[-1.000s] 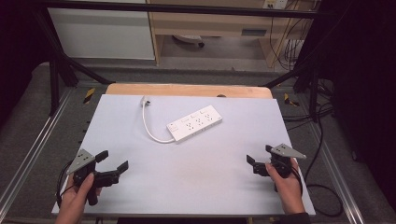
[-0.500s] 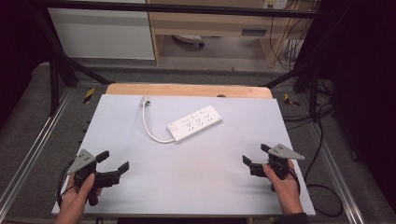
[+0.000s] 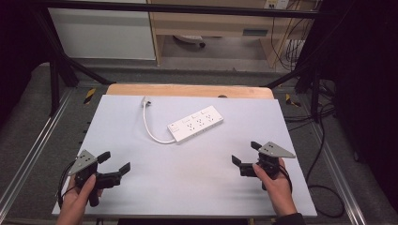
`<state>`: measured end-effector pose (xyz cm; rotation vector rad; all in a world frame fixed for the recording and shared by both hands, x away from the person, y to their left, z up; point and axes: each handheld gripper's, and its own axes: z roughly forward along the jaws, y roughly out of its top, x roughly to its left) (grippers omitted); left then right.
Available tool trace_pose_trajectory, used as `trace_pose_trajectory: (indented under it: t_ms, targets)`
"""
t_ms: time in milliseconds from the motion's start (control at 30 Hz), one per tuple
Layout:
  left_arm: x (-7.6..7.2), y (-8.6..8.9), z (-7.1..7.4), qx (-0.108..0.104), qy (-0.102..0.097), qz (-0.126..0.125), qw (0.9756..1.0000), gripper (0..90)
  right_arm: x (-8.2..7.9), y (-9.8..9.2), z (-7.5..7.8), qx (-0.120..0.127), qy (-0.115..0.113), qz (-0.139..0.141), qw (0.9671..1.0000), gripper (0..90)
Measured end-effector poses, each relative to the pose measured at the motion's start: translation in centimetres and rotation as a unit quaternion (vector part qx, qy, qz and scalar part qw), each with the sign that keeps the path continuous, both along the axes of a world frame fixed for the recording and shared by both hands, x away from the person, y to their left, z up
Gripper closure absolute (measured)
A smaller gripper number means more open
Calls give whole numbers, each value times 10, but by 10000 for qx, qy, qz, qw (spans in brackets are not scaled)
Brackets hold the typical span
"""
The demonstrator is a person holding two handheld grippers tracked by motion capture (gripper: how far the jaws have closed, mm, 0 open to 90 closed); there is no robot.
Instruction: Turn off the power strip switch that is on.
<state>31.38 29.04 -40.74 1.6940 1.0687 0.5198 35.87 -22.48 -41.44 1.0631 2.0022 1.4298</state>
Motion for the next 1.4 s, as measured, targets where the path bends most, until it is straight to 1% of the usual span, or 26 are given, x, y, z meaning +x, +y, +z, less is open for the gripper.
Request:
trace_pose_trajectory:
  t_ms: [33,67,100,167,233,367,400,467,500,600,633,667,700,733,833,1100,1233,1333,1400]
  targets:
    - [0,0,0,5,0,-3,10000,63,0,0,0,0,0,0,10000,36]
    - [0,-1,0,6,9,-6,10000,63,0,6,5,-43,-17,10,10000,33]
    - [0,0,0,14,7,-2,10000,63,0,6,5,-43,-17,10,10000,33]
    - [0,0,0,5,4,-13,10000,63,1,12,9,-94,-40,25,9999,33]
    - [-1,0,0,5,4,-11,10000,63,5,19,14,-104,7,-28,9999,43]
    - [0,0,-1,13,21,6,10000,63,11,25,18,-101,6,24,9999,47]
    - [0,0,-1,4,26,4,10000,63,15,30,20,-112,11,64,9999,47]
    - [0,0,-1,5,26,3,10000,63,18,32,22,-109,30,77,9999,47]
    - [0,0,-1,6,26,5,10000,63,23,37,24,-118,65,77,9999,46]
    - [0,0,-1,6,28,9,10000,63,31,45,27,-106,109,96,9998,46]
    - [0,0,-1,10,30,7,10000,63,31,45,27,-106,109,96,9998,46]
    - [0,0,-1,11,30,6,10000,63,35,51,30,-114,89,129,9998,47]
    - [0,0,-1,16,33,4,10000,63,35,51,30,-114,89,129,9998,47]
    - [0,0,-1,19,33,2,10000,63,40,56,33,-133,74,148,9998,47]
    - [0,0,-1,25,33,2,10000,63,46,62,36,-60,110,149,9998,48]
    - [0,0,-2,37,35,-3,10000,63,55,66,40,-33,122,105,9999,60]
    - [0,0,-2,44,44,3,10000,63,61,69,45,33,74,85,9999,51]
    - [0,0,-2,26,51,18,10000,63,63,69,47,1,57,69,10000,50]
    - [1,0,-2,40,53,14,10000,63,67,70,51,37,-3,83,10000,54]
